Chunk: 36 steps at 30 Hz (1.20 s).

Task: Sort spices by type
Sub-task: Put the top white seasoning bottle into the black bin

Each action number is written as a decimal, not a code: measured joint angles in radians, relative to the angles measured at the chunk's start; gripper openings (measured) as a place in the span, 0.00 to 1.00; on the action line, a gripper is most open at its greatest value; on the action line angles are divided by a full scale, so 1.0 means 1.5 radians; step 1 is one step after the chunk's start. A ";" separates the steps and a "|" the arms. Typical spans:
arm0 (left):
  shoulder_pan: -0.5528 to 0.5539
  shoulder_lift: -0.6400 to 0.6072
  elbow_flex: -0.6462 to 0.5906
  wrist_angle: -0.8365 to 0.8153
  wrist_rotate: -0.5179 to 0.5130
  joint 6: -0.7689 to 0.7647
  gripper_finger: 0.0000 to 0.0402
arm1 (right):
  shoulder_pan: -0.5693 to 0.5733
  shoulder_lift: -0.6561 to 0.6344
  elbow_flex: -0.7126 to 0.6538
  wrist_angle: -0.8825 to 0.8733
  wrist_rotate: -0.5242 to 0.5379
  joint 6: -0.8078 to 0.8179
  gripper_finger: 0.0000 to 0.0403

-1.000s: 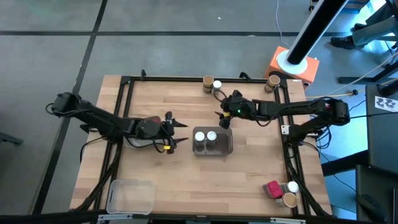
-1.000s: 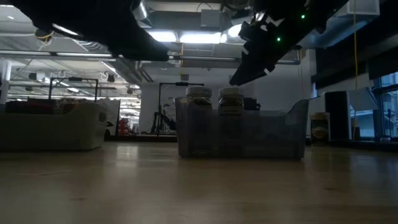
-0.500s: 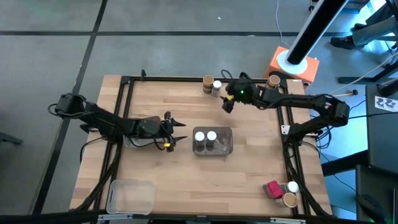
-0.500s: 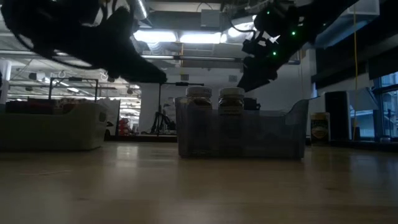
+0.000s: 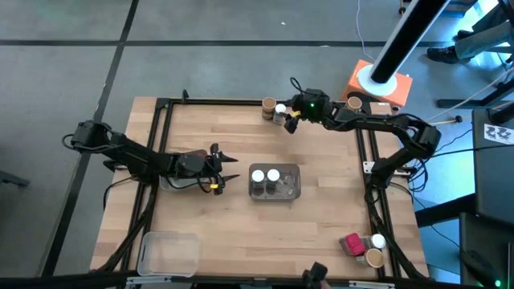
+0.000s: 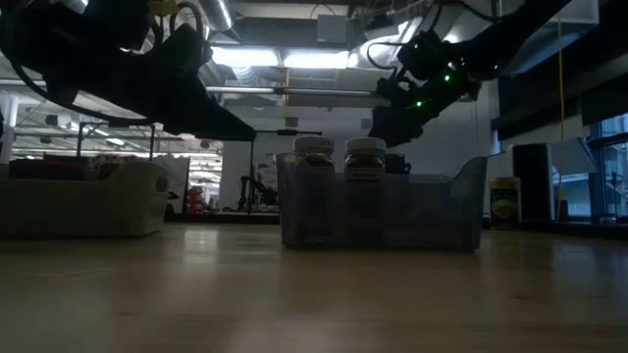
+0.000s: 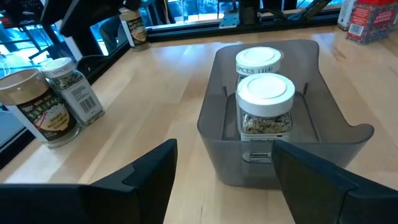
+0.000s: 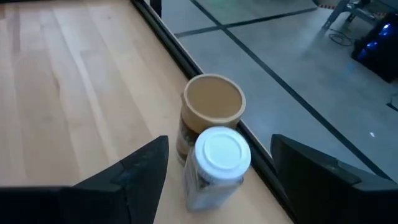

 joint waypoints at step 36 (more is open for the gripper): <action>0.000 -0.001 0.000 -0.007 0.000 0.011 0.62 | -0.027 0.149 0.000 0.157 -0.005 0.000 0.70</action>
